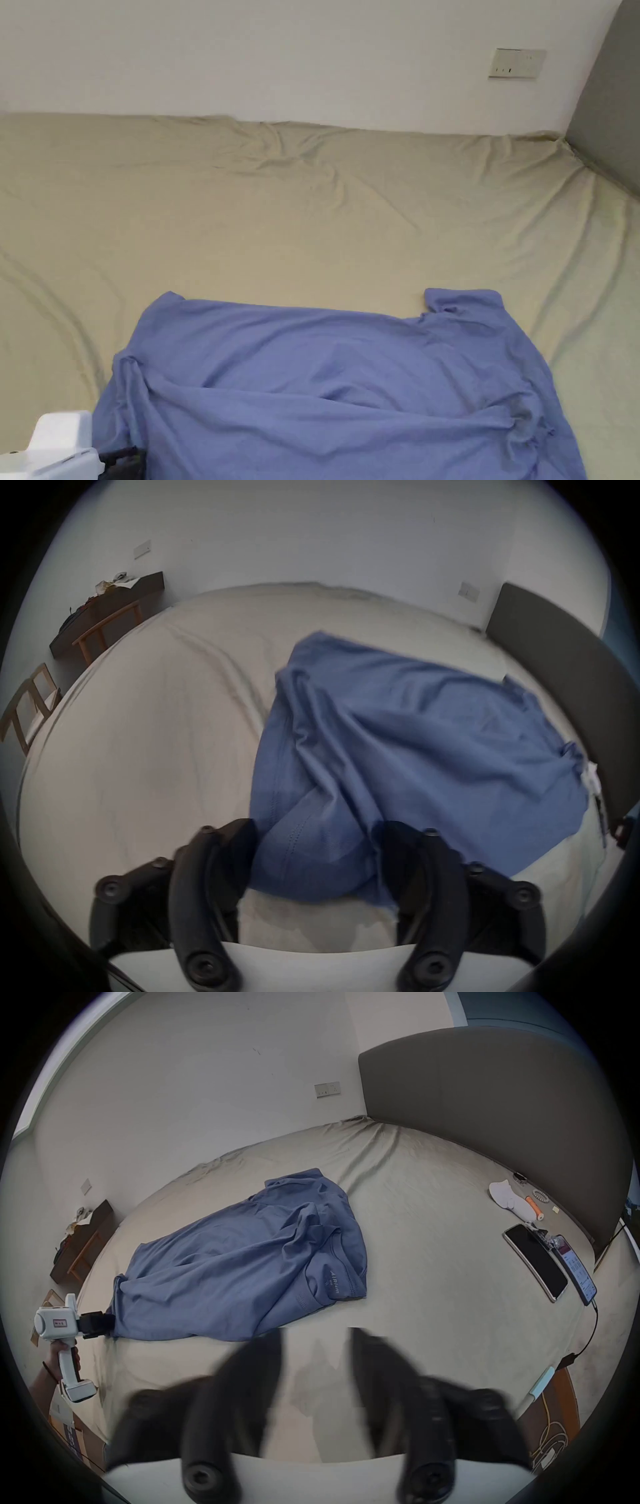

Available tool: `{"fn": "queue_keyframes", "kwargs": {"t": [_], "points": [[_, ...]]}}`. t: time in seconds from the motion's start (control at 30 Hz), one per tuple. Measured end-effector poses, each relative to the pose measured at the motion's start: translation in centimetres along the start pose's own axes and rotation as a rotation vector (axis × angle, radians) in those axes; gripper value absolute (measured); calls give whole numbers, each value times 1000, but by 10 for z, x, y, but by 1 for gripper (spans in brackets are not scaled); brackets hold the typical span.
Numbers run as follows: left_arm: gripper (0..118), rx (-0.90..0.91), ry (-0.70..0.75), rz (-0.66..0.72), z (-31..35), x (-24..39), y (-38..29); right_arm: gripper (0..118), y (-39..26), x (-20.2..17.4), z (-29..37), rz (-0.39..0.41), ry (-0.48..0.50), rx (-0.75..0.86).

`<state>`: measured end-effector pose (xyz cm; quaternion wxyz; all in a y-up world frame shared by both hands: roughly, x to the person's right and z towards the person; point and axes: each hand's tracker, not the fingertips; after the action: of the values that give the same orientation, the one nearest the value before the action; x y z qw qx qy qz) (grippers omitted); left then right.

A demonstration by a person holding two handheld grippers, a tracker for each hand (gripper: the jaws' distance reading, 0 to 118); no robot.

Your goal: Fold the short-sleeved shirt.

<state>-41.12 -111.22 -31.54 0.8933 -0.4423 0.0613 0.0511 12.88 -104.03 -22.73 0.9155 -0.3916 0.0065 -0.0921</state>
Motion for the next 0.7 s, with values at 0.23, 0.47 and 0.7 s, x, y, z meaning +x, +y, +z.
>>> {"fn": "queue_keyframes", "kwargs": {"t": [0.23,0.47,0.7], "points": [[9,25,-81,81,18,1,4,96,17,0,-34,86,-31,-6],[9,2,-63,100,26,3,5,82,35,19,-94,-21,-27,-7],[9,-13,-75,149,27,1,7,23,37,20,-133,15,21,-95]]}}
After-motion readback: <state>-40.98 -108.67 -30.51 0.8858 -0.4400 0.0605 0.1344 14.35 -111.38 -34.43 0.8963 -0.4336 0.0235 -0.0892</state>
